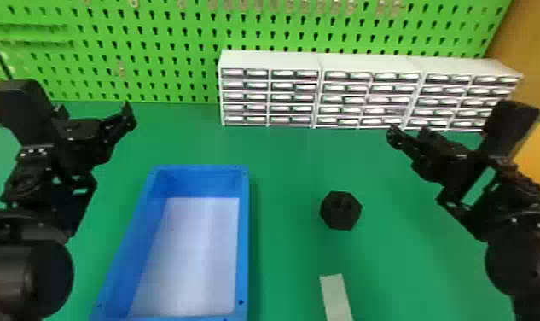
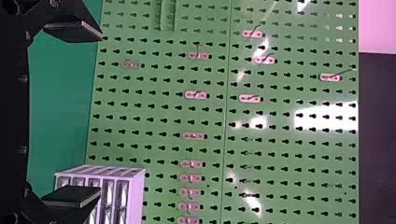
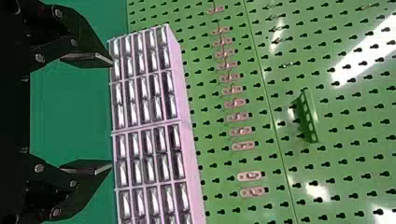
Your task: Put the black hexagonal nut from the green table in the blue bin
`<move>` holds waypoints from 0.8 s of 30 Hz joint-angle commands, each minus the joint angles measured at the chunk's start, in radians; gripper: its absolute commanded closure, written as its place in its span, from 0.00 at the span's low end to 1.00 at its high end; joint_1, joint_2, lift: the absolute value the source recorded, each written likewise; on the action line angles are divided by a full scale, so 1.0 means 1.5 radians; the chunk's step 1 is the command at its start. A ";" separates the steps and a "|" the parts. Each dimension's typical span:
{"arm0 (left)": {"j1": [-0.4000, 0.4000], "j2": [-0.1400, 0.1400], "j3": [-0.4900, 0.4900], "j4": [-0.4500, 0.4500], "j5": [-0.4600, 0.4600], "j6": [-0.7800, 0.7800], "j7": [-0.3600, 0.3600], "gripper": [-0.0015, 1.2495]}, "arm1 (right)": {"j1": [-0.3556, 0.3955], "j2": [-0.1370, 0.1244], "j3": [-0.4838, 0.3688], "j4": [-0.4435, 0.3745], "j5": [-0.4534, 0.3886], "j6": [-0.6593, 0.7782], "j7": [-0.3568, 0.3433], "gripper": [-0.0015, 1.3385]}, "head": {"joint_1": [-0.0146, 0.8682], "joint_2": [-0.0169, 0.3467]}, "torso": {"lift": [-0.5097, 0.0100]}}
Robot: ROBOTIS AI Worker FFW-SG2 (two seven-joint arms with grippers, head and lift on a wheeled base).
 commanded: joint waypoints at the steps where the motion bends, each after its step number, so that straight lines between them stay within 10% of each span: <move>1: -0.001 0.000 0.000 -0.001 0.000 0.000 0.000 0.10 | 0.002 0.001 -0.004 0.000 -0.002 0.001 0.000 0.37 | 0.80 0.07 | 0.79; 24: 0.005 -0.001 0.005 -0.001 -0.004 0.000 0.000 0.10 | -0.017 -0.014 -0.011 -0.135 0.054 0.407 -0.028 0.36 | 0.80 0.07 | 0.79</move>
